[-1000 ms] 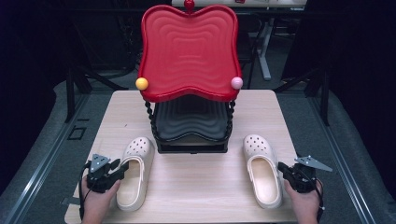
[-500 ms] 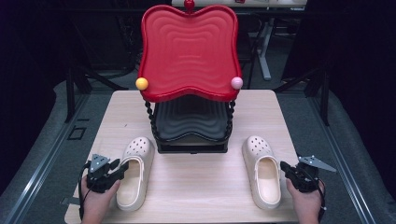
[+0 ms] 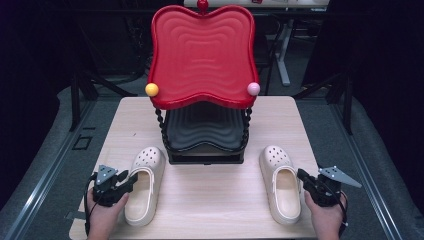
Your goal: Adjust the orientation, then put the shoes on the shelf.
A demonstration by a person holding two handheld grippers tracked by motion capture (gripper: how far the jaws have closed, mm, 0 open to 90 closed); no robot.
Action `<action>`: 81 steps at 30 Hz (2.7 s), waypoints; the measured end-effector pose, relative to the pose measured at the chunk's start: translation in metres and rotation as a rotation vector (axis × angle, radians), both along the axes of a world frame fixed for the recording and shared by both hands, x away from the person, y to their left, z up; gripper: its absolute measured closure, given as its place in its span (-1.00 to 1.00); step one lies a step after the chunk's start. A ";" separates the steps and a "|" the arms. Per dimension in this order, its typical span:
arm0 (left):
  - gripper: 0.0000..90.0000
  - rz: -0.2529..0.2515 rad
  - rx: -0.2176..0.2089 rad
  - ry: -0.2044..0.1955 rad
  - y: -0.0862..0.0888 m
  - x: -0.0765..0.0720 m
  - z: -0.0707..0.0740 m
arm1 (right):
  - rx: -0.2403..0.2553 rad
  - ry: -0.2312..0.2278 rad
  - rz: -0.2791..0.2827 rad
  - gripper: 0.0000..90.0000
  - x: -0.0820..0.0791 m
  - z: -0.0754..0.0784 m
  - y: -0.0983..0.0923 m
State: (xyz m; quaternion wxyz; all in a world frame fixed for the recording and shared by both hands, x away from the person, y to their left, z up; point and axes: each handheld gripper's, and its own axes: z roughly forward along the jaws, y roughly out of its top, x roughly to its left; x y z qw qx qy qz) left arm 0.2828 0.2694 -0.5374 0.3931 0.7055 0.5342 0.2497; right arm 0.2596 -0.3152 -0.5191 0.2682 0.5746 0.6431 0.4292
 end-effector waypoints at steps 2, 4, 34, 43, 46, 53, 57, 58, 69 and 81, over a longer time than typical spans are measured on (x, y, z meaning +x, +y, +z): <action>0.33 0.000 0.001 0.001 0.000 0.000 0.000 | 0.009 0.007 -0.001 1.00 0.001 -0.001 -0.001; 0.33 0.000 -0.002 0.002 0.000 0.000 0.000 | 0.011 0.008 0.003 1.00 0.001 -0.001 -0.001; 0.31 0.001 -0.025 0.022 0.002 0.000 -0.001 | -0.160 0.131 0.004 0.63 0.005 -0.014 0.014; 0.39 0.003 -0.023 0.021 0.000 0.001 -0.003 | -0.117 0.113 0.016 0.66 0.008 -0.012 0.030; 0.42 0.003 -0.019 0.022 -0.001 0.000 -0.003 | -0.119 0.107 0.022 0.66 0.009 -0.011 0.035; 0.53 0.029 0.019 0.015 -0.008 -0.003 0.000 | -0.142 0.115 0.052 0.64 0.008 -0.014 0.051; 0.53 0.014 0.011 0.018 -0.009 -0.003 0.000 | -0.142 0.115 0.064 0.58 0.006 -0.016 0.048; 0.52 0.013 0.008 0.017 -0.008 -0.004 0.000 | -0.131 0.113 0.076 0.55 0.006 -0.015 0.047; 0.50 0.014 0.036 0.031 -0.009 -0.006 -0.004 | -0.196 0.088 0.104 0.60 0.003 -0.014 0.048; 0.64 0.023 0.081 0.026 -0.011 -0.006 -0.002 | -0.193 0.113 0.083 0.67 0.005 -0.011 0.051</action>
